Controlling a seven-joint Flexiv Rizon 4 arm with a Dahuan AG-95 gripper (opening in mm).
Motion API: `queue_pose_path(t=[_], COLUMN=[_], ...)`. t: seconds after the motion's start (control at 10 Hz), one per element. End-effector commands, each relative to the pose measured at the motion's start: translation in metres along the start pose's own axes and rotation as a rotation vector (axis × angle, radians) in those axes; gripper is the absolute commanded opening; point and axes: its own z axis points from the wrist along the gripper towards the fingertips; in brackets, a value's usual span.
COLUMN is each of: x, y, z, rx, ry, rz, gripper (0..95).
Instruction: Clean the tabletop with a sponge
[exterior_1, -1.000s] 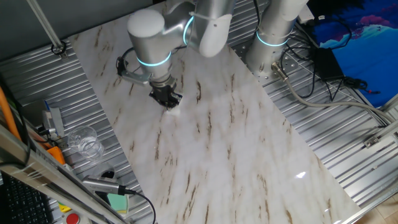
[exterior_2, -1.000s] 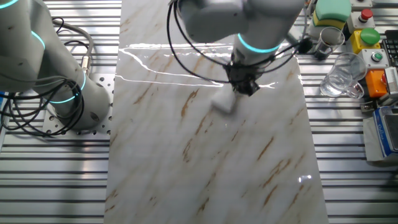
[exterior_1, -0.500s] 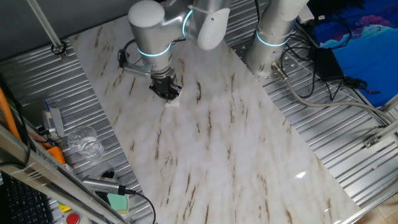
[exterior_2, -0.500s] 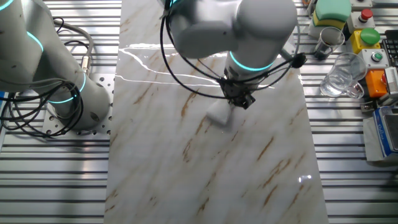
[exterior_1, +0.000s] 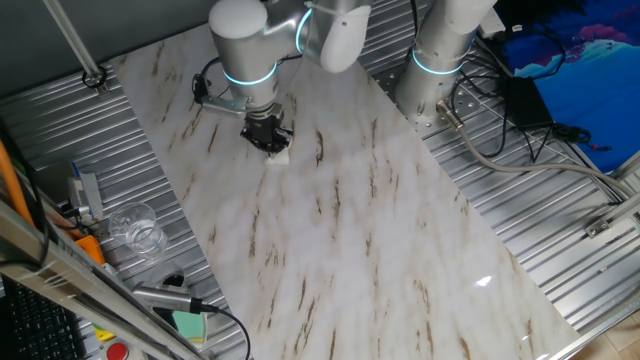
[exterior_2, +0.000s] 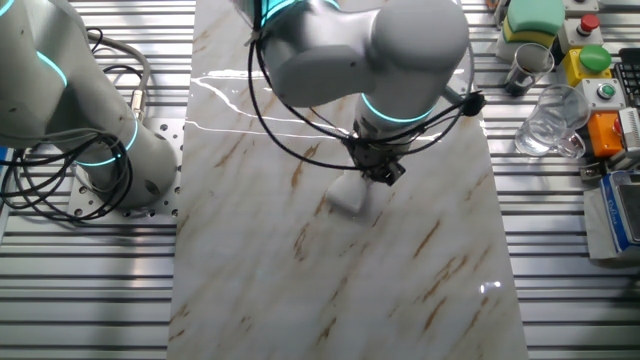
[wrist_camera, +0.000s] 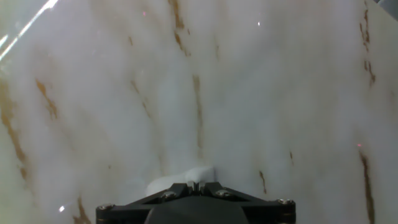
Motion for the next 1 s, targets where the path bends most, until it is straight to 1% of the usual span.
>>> queue_pose_path(t=[0.1,0.2,0.4,0.5,0.6,0.7,0.8,0.9,1.0], x=[0.009,0.011,0.007,-0.005,-0.015,-0.024,-0.027,-0.036,-0.037], y=[0.001,0.005,0.006,0.006,0.009,0.012,0.015,0.017,0.018], z=[0.0,0.002,0.007,0.015,0.02,0.021,0.019,0.018,0.018], rx=[0.002,0.001,-0.006,-0.011,-0.016,-0.079,-0.037,0.009,-0.008], ry=[0.003,0.002,-0.01,-0.025,-0.028,0.104,0.126,0.113,0.101], rz=[0.001,0.019,0.029,0.034,0.044,0.053,0.067,0.047,0.048], gripper=[0.0,0.0,0.0,0.0,0.0,0.0,0.0,0.0,0.0])
